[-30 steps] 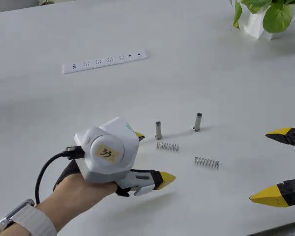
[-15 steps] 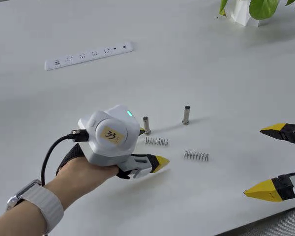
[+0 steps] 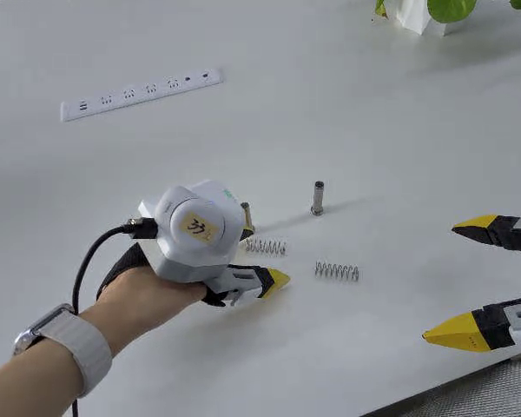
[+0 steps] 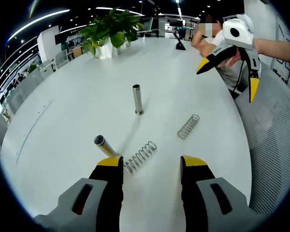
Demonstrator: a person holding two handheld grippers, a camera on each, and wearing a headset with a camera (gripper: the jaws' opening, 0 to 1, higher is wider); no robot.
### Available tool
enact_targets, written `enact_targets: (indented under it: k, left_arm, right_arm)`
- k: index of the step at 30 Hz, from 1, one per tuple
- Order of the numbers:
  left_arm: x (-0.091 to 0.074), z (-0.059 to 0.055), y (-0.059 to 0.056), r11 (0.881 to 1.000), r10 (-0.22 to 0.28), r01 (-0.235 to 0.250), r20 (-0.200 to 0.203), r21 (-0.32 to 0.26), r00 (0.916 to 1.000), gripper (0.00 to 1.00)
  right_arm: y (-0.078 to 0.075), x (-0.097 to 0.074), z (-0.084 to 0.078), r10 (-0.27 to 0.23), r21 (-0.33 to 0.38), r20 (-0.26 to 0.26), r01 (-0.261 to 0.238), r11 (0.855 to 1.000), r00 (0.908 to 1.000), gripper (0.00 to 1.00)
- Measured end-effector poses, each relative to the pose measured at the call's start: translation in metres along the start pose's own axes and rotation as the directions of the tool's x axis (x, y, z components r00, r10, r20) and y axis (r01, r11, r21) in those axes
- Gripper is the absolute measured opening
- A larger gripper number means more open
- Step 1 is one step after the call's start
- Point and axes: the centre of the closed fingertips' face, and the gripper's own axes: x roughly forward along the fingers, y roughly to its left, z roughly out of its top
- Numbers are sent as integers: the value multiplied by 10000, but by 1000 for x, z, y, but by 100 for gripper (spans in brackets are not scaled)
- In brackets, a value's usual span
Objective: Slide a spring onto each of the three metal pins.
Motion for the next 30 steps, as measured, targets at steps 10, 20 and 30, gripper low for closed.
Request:
enact_targets:
  k: [10,20,30]
  left_arm:
    - [3,-9,1,9999,-101,105,-421,82,9991,39]
    - [5,-4,15,9986,397,-410,-378,-344,9985,25]
    - [6,-8,14,9990,271,-291,-594,-333,9979,16]
  right_arm:
    - [4,2,-4,62,232,58,-64,9997,10000,89]
    - [3,4,-6,142,299,66,-144,9995,9999,89]
    - [4,5,-4,151,282,110,-154,9995,9998,89]
